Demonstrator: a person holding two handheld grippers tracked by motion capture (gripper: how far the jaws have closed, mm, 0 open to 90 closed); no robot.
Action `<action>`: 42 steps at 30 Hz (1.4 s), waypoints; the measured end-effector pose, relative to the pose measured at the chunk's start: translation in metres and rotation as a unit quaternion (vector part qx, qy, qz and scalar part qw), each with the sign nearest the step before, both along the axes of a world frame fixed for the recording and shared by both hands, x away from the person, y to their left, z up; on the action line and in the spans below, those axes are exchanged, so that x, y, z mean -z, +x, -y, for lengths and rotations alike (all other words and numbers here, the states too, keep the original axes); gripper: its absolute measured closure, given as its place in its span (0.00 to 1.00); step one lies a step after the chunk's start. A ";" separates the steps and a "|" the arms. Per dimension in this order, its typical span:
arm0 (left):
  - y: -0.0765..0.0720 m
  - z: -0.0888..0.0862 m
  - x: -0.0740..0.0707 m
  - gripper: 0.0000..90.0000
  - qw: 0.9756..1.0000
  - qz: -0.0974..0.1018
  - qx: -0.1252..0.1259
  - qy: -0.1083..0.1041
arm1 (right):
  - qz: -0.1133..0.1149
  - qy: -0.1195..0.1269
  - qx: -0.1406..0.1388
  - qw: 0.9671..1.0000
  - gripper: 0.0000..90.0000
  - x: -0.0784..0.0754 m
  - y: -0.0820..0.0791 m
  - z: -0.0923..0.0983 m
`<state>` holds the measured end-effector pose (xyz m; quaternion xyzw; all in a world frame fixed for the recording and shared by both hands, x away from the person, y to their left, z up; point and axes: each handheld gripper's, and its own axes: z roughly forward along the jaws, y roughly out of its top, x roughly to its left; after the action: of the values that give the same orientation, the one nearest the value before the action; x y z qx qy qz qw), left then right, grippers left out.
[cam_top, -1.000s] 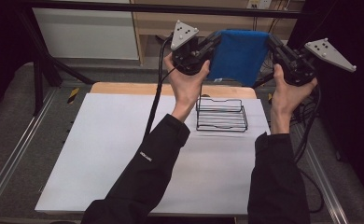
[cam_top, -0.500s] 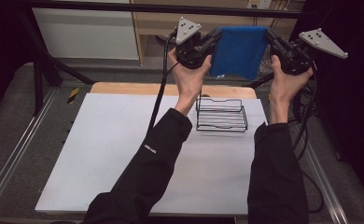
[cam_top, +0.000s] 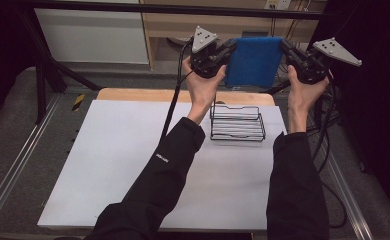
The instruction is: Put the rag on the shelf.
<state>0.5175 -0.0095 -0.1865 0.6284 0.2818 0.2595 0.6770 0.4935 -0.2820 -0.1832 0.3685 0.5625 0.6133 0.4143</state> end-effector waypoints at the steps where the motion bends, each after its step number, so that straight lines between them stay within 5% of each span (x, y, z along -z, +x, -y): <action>1: 0.001 0.000 0.003 0.95 1.000 -0.002 0.001 0.004 | -0.004 -0.001 0.000 1.000 0.97 0.001 0.000 0.000; 12: -0.002 -0.007 0.028 0.95 0.999 -0.016 0.016 0.028 | -0.040 -0.020 -0.011 0.999 0.97 0.026 -0.006 0.001; 24: -0.014 -0.014 0.037 0.95 0.998 -0.023 0.037 0.049 | -0.063 -0.039 -0.033 0.997 0.96 0.031 -0.021 0.004; 42: -0.034 -0.018 0.047 0.93 0.992 -0.055 0.065 0.093 | -0.094 -0.060 -0.063 0.992 0.96 0.044 -0.047 0.009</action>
<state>0.4835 0.0088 -0.2332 0.7186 0.2520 0.2053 0.6148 0.4464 -0.2911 -0.2271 0.3632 0.6570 0.5654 0.3416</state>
